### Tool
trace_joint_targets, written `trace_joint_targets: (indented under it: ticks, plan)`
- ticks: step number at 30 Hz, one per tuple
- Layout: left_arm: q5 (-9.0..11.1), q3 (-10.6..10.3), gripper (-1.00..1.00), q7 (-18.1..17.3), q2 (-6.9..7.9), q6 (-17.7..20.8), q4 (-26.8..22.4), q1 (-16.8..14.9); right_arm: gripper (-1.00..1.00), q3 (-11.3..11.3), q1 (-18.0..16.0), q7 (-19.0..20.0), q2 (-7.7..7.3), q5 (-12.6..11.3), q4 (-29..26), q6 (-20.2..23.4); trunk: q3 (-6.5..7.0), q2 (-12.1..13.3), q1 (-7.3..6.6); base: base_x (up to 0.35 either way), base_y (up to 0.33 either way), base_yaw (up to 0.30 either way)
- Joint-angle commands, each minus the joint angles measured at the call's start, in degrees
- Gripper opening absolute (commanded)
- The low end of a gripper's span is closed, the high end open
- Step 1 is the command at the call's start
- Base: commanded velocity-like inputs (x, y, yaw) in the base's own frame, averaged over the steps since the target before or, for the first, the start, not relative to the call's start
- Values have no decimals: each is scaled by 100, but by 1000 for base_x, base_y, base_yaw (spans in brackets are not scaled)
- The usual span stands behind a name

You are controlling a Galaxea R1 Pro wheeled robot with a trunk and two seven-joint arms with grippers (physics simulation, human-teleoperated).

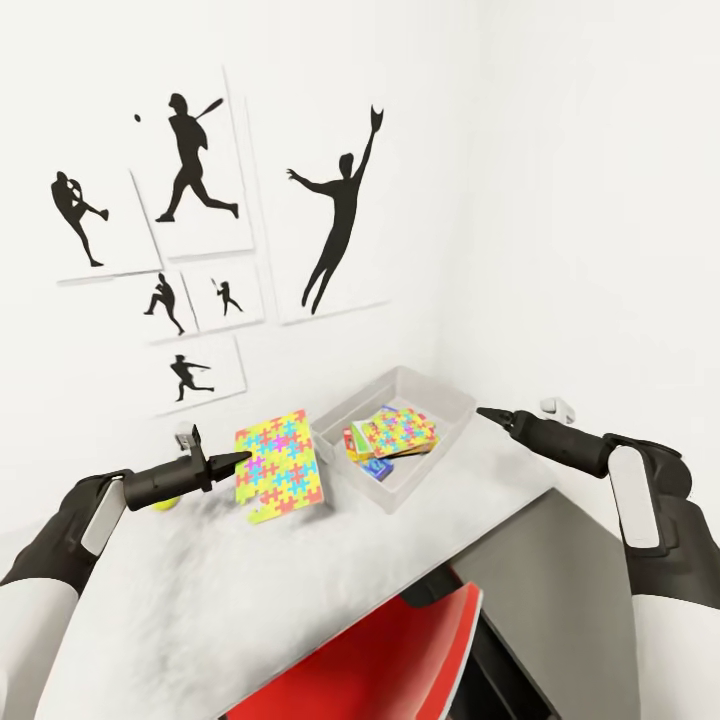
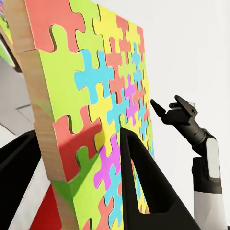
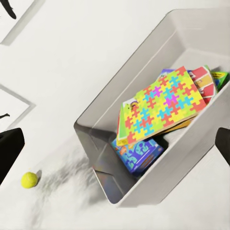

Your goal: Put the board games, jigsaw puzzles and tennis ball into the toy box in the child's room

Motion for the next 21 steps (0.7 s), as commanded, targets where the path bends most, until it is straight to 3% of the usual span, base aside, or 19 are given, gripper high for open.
trace_joint_targets:
  ticks: [1,21]
  plan:
    - [9,4,-100,-11,1,33,0,-5,100,-9,-6,59,-1,53,-2,24,-12,-13,4,57,0,1]
    - [9,0,-100,-13,5,25,2,-5,100,-18,0,60,-7,58,-8,24,-12,-13,4,73,0,0]
